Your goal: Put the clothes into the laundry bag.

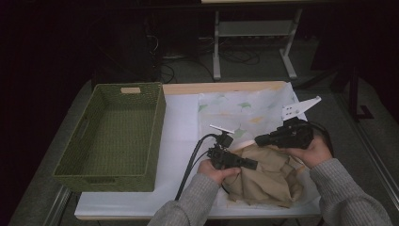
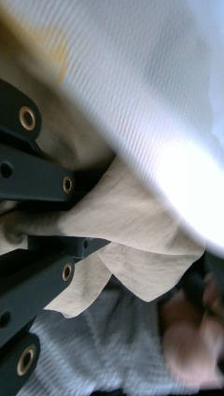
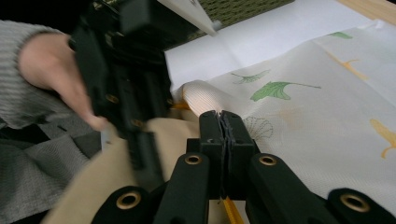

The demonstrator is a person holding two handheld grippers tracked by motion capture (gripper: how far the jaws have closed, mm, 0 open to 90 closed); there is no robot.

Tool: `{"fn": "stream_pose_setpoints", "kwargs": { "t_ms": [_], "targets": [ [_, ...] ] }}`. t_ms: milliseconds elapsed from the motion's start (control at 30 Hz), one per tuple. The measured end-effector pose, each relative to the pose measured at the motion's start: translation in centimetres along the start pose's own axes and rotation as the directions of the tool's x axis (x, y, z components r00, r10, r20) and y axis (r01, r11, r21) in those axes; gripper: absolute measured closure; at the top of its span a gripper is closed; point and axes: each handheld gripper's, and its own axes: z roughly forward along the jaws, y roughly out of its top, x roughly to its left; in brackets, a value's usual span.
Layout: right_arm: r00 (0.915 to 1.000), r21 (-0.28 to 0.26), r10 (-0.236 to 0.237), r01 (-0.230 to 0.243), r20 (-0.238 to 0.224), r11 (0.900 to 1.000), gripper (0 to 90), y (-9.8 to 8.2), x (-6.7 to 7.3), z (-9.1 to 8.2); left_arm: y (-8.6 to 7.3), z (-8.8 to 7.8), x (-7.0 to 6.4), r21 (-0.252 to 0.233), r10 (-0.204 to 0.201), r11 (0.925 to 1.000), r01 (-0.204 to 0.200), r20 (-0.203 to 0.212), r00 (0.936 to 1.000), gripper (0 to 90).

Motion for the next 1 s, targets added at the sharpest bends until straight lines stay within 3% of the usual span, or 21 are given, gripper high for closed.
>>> {"fn": "stream_pose_setpoints", "kwargs": {
  "t_ms": [67, 100, 167, 267, 333, 400, 433, 500, 533, 633, 700, 800, 1000],
  "targets": [
    [1.0, 0.001, -0.004, 0.004, -0.005, 1.0, 88.1, 0.0, 0.1, 0.0, 0.0, -0.1, 0.3, -0.031, -0.016, 0.9994, 0.016, 0.0, 0.9999, 84.0],
    [1.0, 0.004, -0.003, 0.003, -0.003, 1.0, 88.0, 0.0, 0.2, -0.1, 0.1, -0.3, 0.2, -0.056, -0.026, 0.998, 0.028, 0.024, 0.9994, 84.0],
    [1.0, 0.005, -0.004, 0.004, -0.002, 1.0, 88.1, -0.2, 0.2, -0.3, 0.5, -0.9, -0.7, -0.081, -0.007, 0.9966, 0.013, 0.069, 0.9976, 84.0],
    [1.0, -0.022, 0.002, -0.002, -0.002, 1.0, 88.0, -0.2, 0.2, -0.8, 1.0, -1.6, -1.7, -0.108, 0.033, 0.9938, -0.028, 0.046, 0.9984, 83.9],
    [1.0, -0.033, -0.001, 0.002, 0.005, 0.999, 88.1, -0.1, 0.2, -1.0, 1.0, -1.9, -1.6, -0.141, 0.041, 0.9893, -0.039, 0.012, 0.9991, 83.9],
    [0.9999, -0.028, -0.004, 0.004, 0.011, 1.0, 88.1, 0.0, 0.3, -1.0, 0.8, -1.7, -1.2, -0.14, 0.05, 0.9883, -0.06, -0.076, 0.9958, 83.9],
    [1.0, -0.021, -0.005, 0.005, 0.008, 1.0, 88.1, 0.0, 0.3, -0.9, 0.6, -1.4, -0.8, -0.141, 0.046, 0.9879, -0.064, -0.13, 0.9904, 83.9],
    [0.9999, 0.003, -0.004, 0.004, 0.011, 1.0, 88.1, -0.2, 0.3, -0.4, 0.1, -0.9, 0.1, -0.152, 0.02, 0.9873, -0.045, -0.159, 0.9871, 83.8],
    [1.0, 0.011, -0.002, 0.002, 0.006, 1.0, 88.1, -0.3, 0.2, -0.1, -0.2, -0.7, 0.4, -0.148, 0.023, 0.9876, -0.052, -0.188, 0.982, 83.5],
    [1.0, 0.041, 0.004, -0.005, 0.007, 0.999, 88.1, -0.7, 0.0, 0.6, -0.7, -0.3, 0.8, -0.14, 0.005, 0.9896, -0.031, -0.187, 0.9824, 81.4],
    [1.0, 0.051, 0.009, -0.009, 0.004, 0.999, 88.1, -1.1, -0.2, 0.8, -0.8, -0.7, 0.4, -0.148, 0.01, 0.9881, -0.041, -0.204, 0.9788, 76.8],
    [0.9997, 0.049, 0.023, -0.023, 0.006, 0.999, 88.0, -1.4, -0.4, 0.7, -1.2, -1.6, -0.1, -0.143, 0.02, 0.9883, -0.054, -0.225, 0.9742, 59.8],
    [0.9994, 0.047, 0.032, -0.032, 0.013, 0.998, 88.0, -1.7, -0.6, 0.7, -3.5, -3.0, -0.2, -0.107, -0.006, 0.9942, -0.016, -0.2, 0.9798, 39.3]
  ]
}}
